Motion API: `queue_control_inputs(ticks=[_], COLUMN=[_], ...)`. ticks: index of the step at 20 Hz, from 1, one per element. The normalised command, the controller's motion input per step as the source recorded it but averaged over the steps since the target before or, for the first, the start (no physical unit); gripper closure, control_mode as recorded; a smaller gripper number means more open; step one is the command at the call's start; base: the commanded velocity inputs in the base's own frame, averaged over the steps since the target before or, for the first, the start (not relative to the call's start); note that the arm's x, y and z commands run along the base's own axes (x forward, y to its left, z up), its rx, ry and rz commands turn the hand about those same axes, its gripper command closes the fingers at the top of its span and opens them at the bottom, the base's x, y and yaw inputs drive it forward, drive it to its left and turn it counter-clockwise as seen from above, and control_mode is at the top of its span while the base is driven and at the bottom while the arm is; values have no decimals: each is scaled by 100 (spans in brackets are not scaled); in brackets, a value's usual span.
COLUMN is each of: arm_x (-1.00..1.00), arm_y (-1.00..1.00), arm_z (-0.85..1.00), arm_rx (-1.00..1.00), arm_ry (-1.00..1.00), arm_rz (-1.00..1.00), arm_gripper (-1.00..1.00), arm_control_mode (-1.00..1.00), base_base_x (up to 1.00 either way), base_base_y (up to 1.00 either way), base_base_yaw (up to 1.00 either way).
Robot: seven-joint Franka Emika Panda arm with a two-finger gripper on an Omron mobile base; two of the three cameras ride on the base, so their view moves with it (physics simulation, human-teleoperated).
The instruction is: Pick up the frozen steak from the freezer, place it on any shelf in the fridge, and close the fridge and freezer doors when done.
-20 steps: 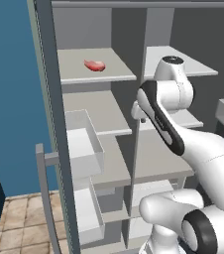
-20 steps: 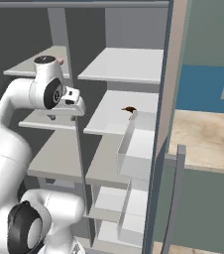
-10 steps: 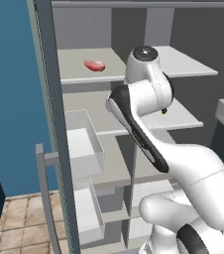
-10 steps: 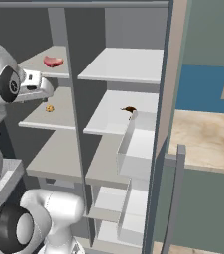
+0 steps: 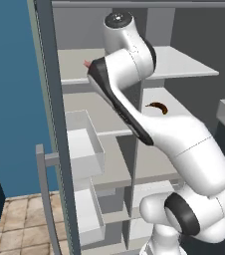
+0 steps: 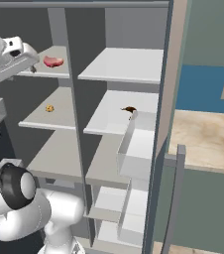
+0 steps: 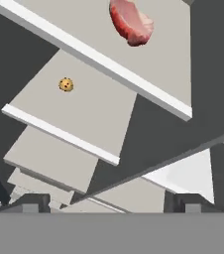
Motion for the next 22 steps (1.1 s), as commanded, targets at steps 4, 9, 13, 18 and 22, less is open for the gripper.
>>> queue_control_inputs(ticks=[4, 9, 13, 18, 22], arm_x=[31, 47, 44, 51, 49], arm_y=[0, 0, 0, 5, 2], arm_z=[-10, -17, -4, 0, -6], arm_rx=[-21, -12, -1, 0, 0], arm_ry=[-12, -7, 0, 1, 3], arm_rz=[6, 5, 5, 0, 0], arm_gripper=[-100, -100, -100, -100, -100], arm_control_mode=[-100, -100, -100, -100, -100], base_base_x=[0, 0, 0, 0, 0], base_base_y=[0, 0, 0, 0, 0], base_base_yaw=[0, 0, 0, 0, 0])
